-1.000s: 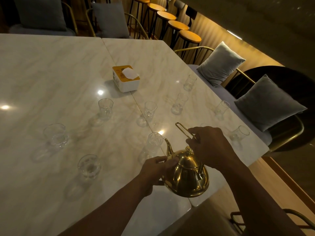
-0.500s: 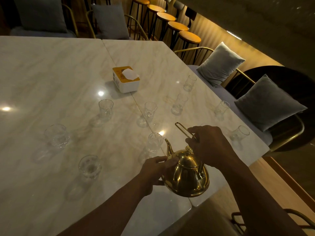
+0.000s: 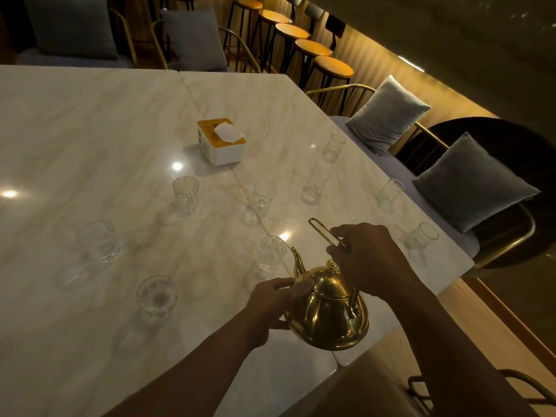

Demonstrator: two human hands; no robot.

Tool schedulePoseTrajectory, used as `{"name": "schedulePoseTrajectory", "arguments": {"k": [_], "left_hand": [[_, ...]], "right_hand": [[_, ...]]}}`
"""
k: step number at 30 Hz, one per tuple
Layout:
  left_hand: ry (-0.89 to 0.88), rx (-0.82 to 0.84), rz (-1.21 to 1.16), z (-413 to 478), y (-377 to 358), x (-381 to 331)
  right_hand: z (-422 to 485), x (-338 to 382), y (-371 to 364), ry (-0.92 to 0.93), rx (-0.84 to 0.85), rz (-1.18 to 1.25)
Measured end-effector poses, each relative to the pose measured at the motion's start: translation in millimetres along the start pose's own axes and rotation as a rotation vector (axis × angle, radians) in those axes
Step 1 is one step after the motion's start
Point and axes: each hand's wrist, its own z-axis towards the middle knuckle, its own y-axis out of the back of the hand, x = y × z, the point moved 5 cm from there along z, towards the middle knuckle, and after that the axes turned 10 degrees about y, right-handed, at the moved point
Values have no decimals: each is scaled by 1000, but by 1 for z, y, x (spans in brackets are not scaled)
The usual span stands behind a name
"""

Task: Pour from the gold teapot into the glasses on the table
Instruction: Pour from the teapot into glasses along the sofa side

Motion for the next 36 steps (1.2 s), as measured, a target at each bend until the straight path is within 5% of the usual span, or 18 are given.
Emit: {"name": "schedulePoseTrajectory", "arguments": {"k": [10,20,36], "left_hand": [[-87,17,30,-3,4,-7],[-207,-5,18,-5,6,-17],[-363,-137,-121,9,26,-85]], "right_hand": [[-14,-11,-6,-48,26,21],[-38,-13,-6,-93,-120,54],[37,1,26,175,-185,11]]}}
